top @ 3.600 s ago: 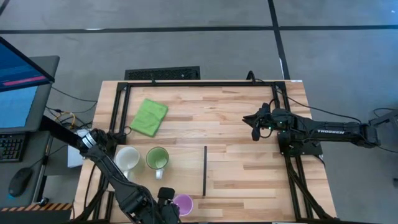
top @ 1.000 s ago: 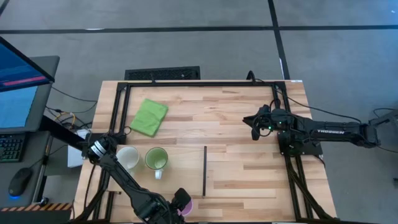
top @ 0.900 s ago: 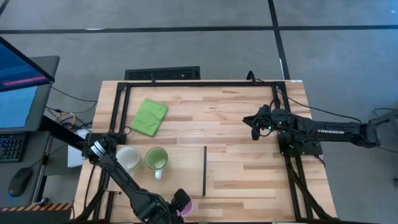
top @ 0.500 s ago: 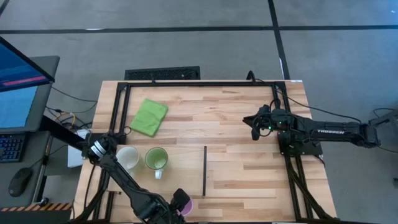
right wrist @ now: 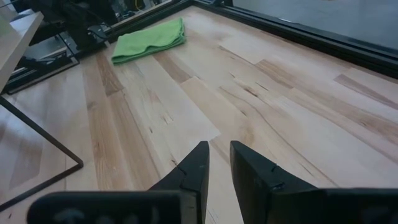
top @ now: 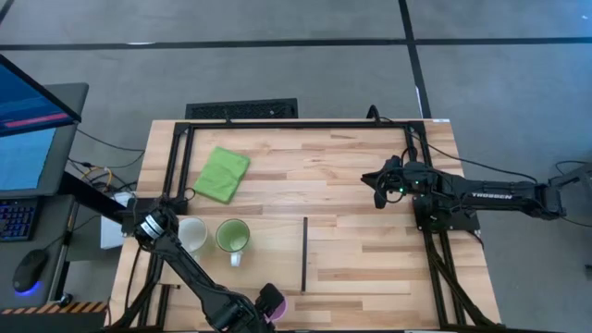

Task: Stack small to large cups/mugs on shelf
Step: Put the purple mug on the shelf

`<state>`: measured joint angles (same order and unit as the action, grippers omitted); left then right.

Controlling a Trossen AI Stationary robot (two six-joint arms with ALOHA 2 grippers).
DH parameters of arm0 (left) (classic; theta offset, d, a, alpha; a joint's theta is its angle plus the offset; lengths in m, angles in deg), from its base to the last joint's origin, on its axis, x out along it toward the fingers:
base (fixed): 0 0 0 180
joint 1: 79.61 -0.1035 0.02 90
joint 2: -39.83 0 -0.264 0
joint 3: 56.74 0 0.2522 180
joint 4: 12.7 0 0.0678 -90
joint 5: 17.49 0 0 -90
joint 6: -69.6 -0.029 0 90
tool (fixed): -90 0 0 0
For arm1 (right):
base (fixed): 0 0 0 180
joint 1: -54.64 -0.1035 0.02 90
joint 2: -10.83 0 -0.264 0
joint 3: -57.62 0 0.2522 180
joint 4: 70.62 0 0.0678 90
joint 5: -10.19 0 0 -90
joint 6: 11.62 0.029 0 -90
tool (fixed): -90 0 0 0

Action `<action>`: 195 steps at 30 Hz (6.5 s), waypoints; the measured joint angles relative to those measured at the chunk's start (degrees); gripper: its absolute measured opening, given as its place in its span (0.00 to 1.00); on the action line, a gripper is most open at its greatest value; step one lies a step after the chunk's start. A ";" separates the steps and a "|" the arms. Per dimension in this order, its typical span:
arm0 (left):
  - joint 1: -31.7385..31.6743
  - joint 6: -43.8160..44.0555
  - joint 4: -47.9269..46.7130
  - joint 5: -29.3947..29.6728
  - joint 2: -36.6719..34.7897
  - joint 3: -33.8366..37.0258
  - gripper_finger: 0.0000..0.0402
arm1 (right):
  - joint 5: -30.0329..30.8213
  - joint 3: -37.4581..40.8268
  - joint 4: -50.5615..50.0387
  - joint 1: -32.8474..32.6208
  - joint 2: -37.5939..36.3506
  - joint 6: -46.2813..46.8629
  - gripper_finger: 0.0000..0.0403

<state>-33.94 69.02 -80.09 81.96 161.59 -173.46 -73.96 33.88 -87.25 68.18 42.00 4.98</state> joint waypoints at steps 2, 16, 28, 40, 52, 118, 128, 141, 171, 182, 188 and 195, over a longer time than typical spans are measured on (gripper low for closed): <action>0.00 0.39 0.01 0.00 0.00 0.00 0.48 | 0.00 0.00 -0.03 0.00 -0.02 0.00 0.22; -0.09 3.22 0.46 0.02 0.02 -0.07 0.48 | 0.00 0.00 -0.05 0.00 -0.01 -0.02 0.22; -0.26 3.63 0.48 -0.53 0.04 -0.07 0.48 | 0.00 0.00 -0.07 0.00 0.00 -0.03 0.22; -0.66 3.67 0.44 -0.61 0.15 -0.07 0.48 | 0.00 0.00 -0.09 0.00 0.00 -0.04 0.22; -0.72 3.59 0.44 -0.63 0.17 -0.07 0.34 | 0.00 0.00 -0.09 0.00 -0.02 -0.07 0.22; -1.36 9.16 -7.46 -2.10 0.57 -3.43 0.00 | 0.00 0.00 -0.11 0.00 -0.01 -0.09 0.22; -1.28 12.33 -6.92 -4.29 0.48 -3.86 0.00 | 0.00 0.00 -0.11 0.00 -0.01 -0.11 0.22; -0.67 13.24 -5.30 -7.80 0.35 -5.73 0.00 | 0.00 0.00 -0.11 0.00 0.01 -0.11 0.22; -6.35 17.53 -33.55 3.55 -2.90 -31.52 0.00 | 0.00 0.00 -0.17 0.00 0.01 -0.55 0.22; -13.73 20.87 -34.62 1.75 -3.37 -32.00 0.00 | 0.01 -0.02 -3.15 -0.02 0.00 -0.52 0.22; -16.76 29.15 -35.35 4.57 -3.37 -32.02 0.00 | 0.01 -0.02 -4.42 -0.02 0.00 -0.51 0.22; -18.67 34.00 -36.41 1.69 -3.37 -32.02 0.00 | 0.02 -0.02 -4.44 -0.02 0.00 -0.53 0.22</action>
<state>-52.61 103.02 -116.50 83.65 158.22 -205.48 -73.94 33.86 -91.69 68.16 42.00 4.45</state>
